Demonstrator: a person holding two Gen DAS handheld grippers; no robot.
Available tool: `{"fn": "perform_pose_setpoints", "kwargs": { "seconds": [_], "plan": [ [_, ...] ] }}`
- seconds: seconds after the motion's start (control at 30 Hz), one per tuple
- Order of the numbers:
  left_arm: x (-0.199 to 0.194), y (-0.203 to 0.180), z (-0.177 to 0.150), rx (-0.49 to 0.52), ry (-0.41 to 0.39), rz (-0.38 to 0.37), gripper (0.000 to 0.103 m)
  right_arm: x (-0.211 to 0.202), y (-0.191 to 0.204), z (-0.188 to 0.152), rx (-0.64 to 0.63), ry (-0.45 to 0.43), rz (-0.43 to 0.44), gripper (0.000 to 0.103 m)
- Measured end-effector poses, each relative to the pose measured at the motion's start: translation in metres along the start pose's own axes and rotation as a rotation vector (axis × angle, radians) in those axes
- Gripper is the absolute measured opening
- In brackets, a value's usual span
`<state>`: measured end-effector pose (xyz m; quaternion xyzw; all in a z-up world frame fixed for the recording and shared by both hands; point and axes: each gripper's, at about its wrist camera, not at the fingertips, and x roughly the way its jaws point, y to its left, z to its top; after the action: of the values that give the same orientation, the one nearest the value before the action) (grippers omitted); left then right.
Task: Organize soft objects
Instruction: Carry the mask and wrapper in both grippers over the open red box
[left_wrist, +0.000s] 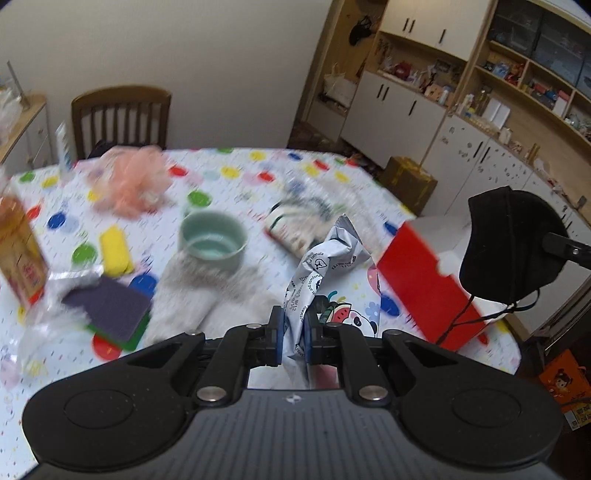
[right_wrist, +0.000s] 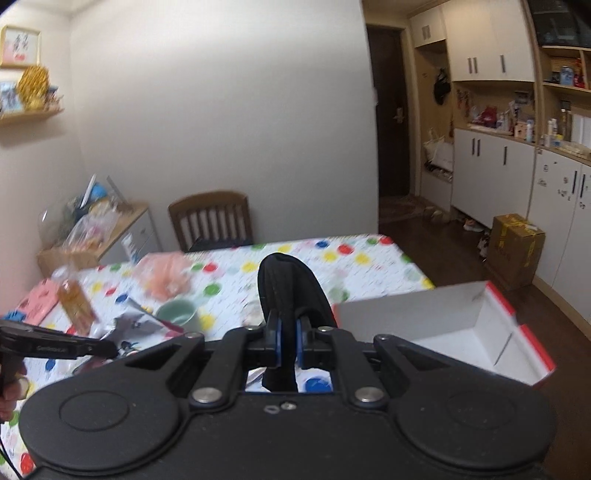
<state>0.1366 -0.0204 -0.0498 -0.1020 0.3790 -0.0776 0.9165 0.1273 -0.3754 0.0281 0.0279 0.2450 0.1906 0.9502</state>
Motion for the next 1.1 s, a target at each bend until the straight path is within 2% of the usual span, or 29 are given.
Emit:
{"fn": "perform_pose_setpoints", "kwargs": {
  "seconds": [0.27,0.47,0.83,1.1],
  "plan": [
    [0.004,-0.053,0.040,0.052,-0.045,-0.048,0.010,-0.005,-0.045,0.016,0.017,-0.074,-0.053,0.006],
    [0.022,-0.098,0.064,0.119,-0.046,-0.101,0.010,0.004,-0.082,0.014,0.060,-0.086,-0.107,0.006],
    [0.091,-0.180,0.096,0.205,0.003,-0.200,0.010,0.047,-0.118,0.000,0.085,-0.019,-0.205,0.006],
    [0.150,-0.233,0.101,0.274,0.043,-0.211,0.010,0.079,-0.134,-0.021,0.121,0.061,-0.266,0.006]
  ]
}}
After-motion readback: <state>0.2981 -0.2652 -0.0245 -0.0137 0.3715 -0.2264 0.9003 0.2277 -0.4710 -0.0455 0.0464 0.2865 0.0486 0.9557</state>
